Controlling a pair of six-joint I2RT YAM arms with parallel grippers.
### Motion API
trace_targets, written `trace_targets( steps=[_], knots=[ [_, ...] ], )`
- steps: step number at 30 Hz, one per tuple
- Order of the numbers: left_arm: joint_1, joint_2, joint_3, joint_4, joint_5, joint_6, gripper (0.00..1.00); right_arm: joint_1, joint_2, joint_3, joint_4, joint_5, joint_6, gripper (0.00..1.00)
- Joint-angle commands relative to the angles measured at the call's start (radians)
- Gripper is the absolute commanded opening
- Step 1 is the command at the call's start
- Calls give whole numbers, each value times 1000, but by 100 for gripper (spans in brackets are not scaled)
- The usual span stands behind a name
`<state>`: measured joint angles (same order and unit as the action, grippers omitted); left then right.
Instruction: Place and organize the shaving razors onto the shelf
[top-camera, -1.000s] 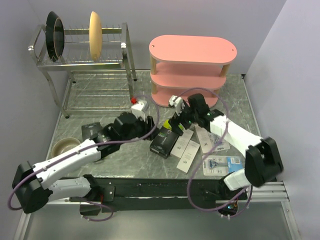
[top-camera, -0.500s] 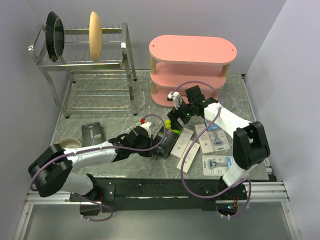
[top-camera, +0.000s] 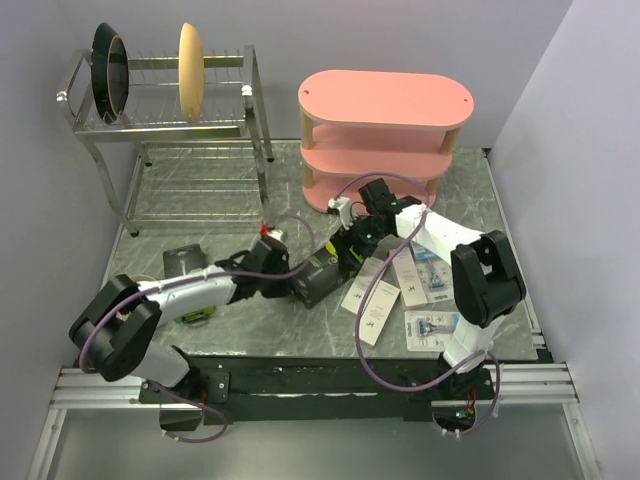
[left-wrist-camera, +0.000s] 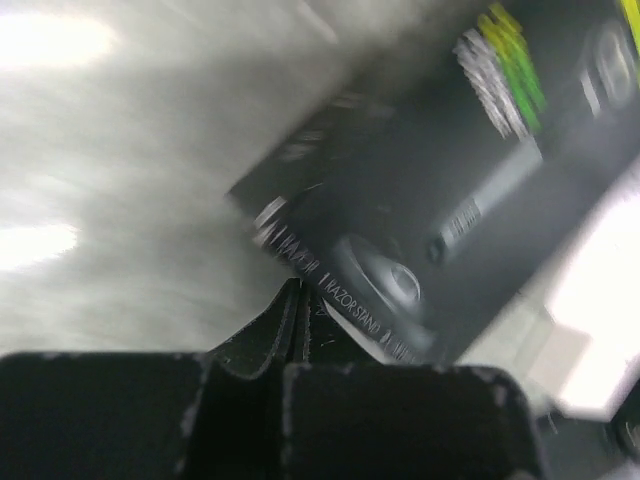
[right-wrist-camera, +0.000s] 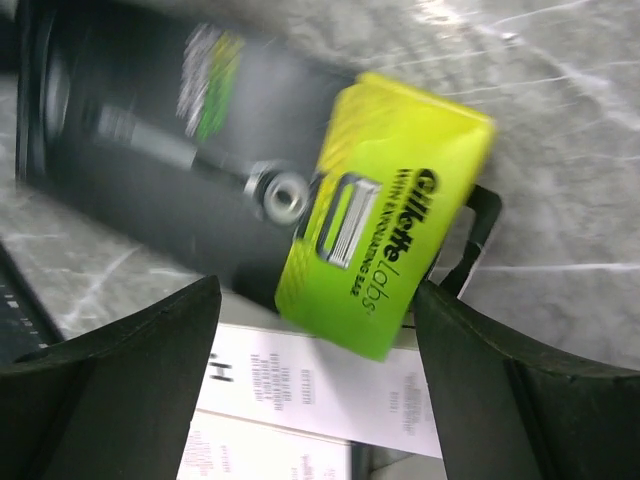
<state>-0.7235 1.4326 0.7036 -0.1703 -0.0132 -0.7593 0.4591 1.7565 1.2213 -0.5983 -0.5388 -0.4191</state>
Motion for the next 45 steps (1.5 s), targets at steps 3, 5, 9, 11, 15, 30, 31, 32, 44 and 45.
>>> trace_targets(
  steps=[3, 5, 9, 11, 15, 30, 31, 32, 44, 45],
  knots=[
    [117, 95, 189, 80, -76, 136, 1, 119, -75, -10, -49, -144, 157, 84],
    [121, 114, 220, 97, -53, 146, 1, 160, -84, -3, -40, -162, 210, 84],
    [121, 123, 231, 106, -51, 134, 1, 260, -114, 10, -15, -188, 266, 85],
    [127, 111, 241, 77, -91, 141, 1, 280, -143, 12, 0, -153, 308, 85],
    [176, 46, 277, -20, -102, 173, 35, 254, -228, -8, -14, -76, 312, 87],
    [259, -115, 4, 199, 428, -155, 76, 18, -289, -284, 127, -133, 729, 75],
    [259, -110, -6, 212, 435, -167, 70, 13, -284, -298, 159, -128, 746, 73],
    [259, -98, -16, 213, 435, -167, 69, -15, -281, -305, 178, -141, 767, 72],
    [257, -41, -98, 262, 476, -222, 71, -97, -167, -365, 316, -31, 1085, 72],
    [257, -29, -96, 268, 479, -228, 73, -96, -158, -368, 305, -4, 1091, 73]
  ],
)
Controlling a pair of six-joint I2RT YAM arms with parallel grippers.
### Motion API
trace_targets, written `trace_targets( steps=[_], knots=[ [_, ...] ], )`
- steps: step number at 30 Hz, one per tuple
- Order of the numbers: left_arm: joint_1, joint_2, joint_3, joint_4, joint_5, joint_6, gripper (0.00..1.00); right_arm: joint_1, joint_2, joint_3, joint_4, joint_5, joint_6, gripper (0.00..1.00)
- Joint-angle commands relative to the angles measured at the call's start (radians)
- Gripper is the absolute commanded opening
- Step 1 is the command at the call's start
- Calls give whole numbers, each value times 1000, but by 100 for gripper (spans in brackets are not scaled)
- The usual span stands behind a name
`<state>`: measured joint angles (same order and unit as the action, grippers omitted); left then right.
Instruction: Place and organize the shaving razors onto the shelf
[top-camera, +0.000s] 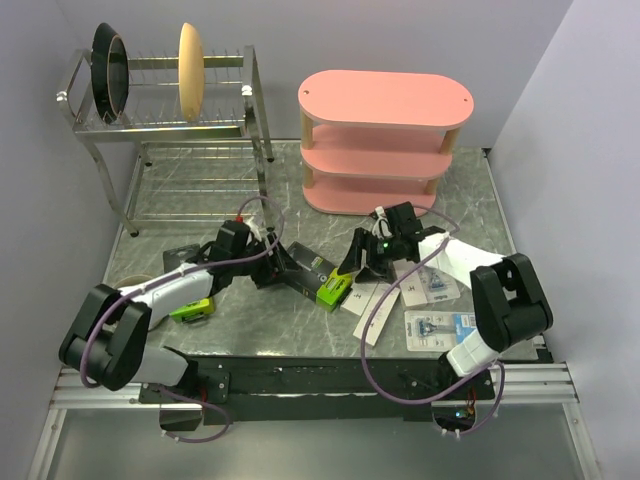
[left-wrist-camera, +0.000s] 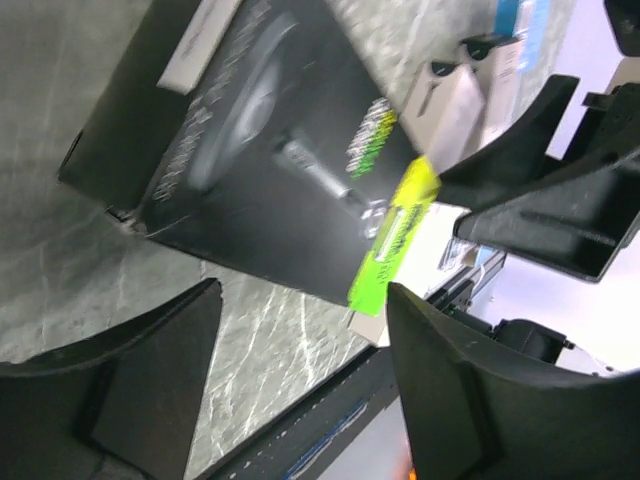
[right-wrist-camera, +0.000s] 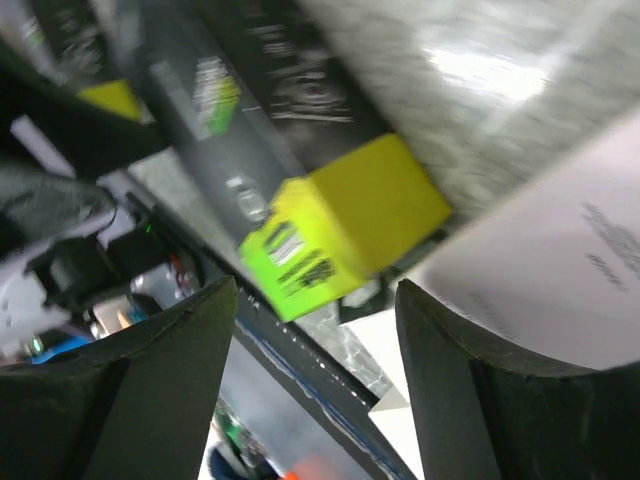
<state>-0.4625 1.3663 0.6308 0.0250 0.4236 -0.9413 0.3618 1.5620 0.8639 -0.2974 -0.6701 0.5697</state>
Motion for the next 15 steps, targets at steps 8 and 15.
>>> trace_targets(
  steps=[8, 15],
  knots=[
    [-2, 151, 43, 36, -35, -67, 78, -98, 50, 18, -203, 421, -40, 78],
    [7, 233, 110, 0, -111, -64, 77, -230, 4, 46, -328, 459, -238, 76]
  ],
)
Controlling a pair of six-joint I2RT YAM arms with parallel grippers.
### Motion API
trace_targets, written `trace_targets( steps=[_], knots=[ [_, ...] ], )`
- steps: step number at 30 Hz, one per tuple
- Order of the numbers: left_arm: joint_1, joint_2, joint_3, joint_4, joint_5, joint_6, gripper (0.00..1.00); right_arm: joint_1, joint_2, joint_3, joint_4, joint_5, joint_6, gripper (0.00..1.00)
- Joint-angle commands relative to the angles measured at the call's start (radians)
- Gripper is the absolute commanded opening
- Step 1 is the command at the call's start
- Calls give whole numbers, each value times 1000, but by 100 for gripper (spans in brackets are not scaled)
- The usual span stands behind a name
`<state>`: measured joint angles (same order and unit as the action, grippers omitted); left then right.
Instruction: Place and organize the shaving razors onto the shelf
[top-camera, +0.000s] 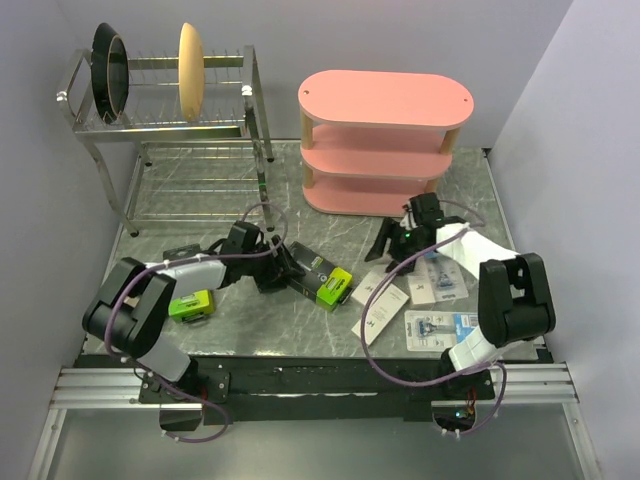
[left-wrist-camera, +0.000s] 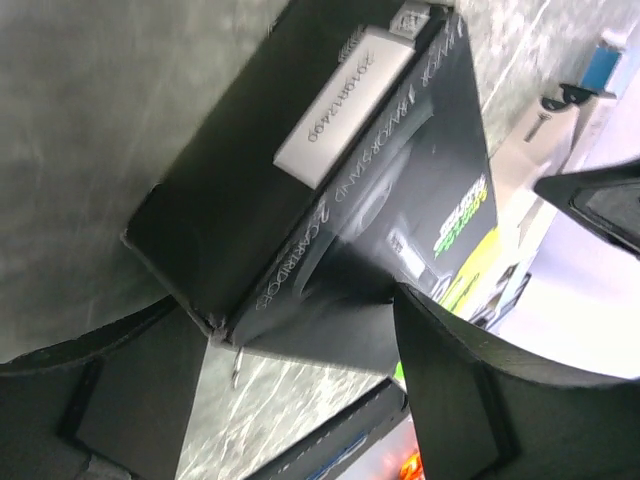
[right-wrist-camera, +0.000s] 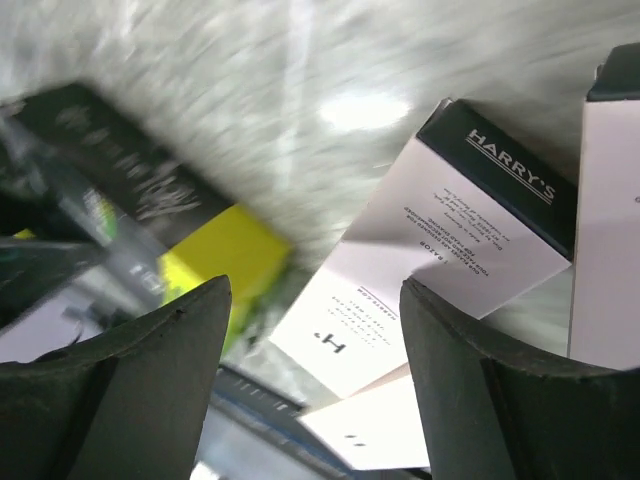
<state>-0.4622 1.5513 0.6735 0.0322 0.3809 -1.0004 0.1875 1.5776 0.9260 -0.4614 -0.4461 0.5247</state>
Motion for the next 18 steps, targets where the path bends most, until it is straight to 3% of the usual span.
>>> trace_targets(
  steps=[1, 8, 12, 18],
  knots=[
    [8, 62, 99, -15, -76, 0, 76, -57, -34, -15, -164, 221, -206, 75],
    [20, 171, 213, -127, -171, 111, 76, 1, -254, -24, -122, 28, -256, 68],
    [48, 161, 161, -91, -175, 108, 76, 98, -272, -101, 30, -113, -90, 64],
    [50, 75, 100, 12, -109, 60, 79, 210, -231, -194, 268, -114, 159, 55]
  ],
)
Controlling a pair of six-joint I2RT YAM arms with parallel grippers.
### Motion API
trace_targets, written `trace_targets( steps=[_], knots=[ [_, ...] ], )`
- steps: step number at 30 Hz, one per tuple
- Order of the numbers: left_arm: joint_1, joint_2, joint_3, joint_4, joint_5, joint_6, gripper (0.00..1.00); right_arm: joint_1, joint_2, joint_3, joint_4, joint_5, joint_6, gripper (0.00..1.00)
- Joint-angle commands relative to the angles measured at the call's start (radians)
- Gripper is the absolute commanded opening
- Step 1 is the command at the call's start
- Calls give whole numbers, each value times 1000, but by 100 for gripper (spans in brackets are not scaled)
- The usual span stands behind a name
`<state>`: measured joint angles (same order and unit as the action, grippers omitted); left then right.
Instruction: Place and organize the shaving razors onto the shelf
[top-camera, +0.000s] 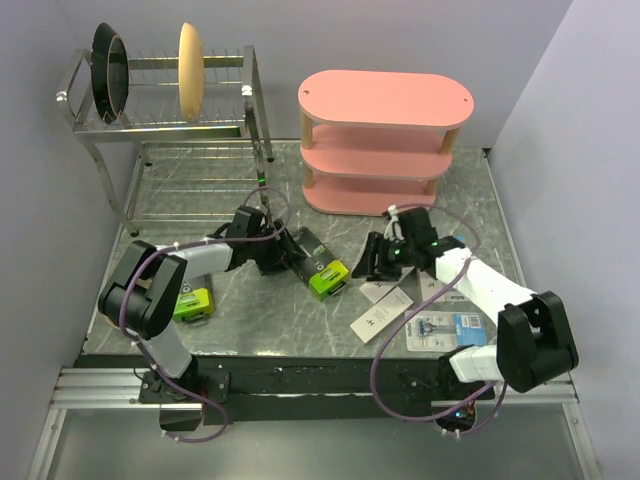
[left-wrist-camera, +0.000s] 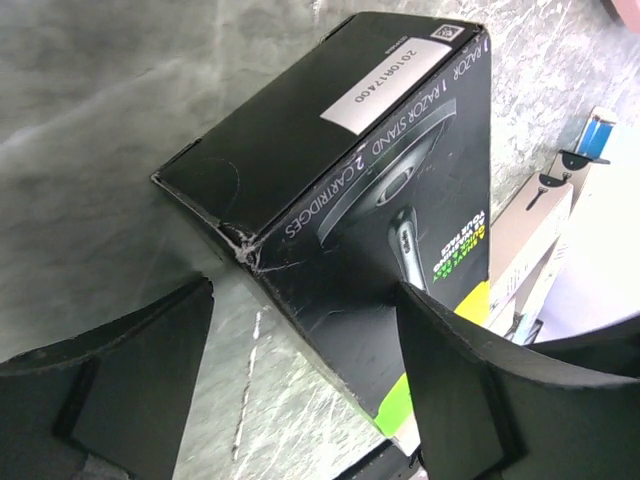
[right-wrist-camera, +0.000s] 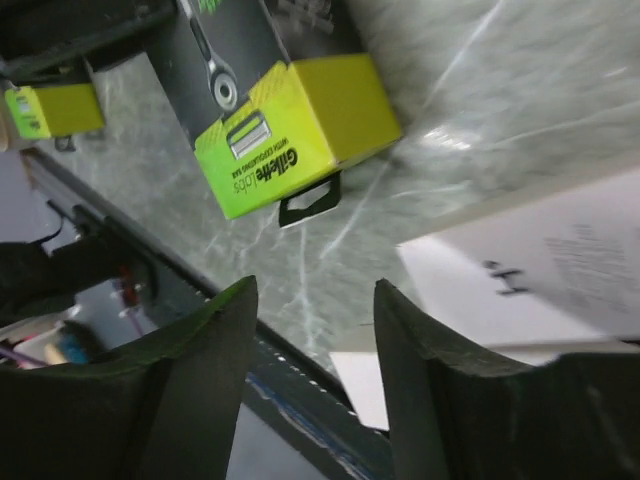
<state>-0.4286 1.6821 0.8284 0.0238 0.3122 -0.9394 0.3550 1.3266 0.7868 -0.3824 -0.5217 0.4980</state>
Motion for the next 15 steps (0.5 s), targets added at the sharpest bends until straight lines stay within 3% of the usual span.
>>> trace_targets(
  steps=[1, 8, 15],
  knots=[
    [16, -64, -60, 42, -32, -9, 79, 47, 34, -66, 192, -9, 226, 52],
    [16, -88, -43, 56, -12, 10, 80, 58, 74, -191, 359, -24, 359, 48],
    [17, -84, -74, 73, 1, -12, 80, 73, 134, -192, 502, -38, 438, 43]
  ],
)
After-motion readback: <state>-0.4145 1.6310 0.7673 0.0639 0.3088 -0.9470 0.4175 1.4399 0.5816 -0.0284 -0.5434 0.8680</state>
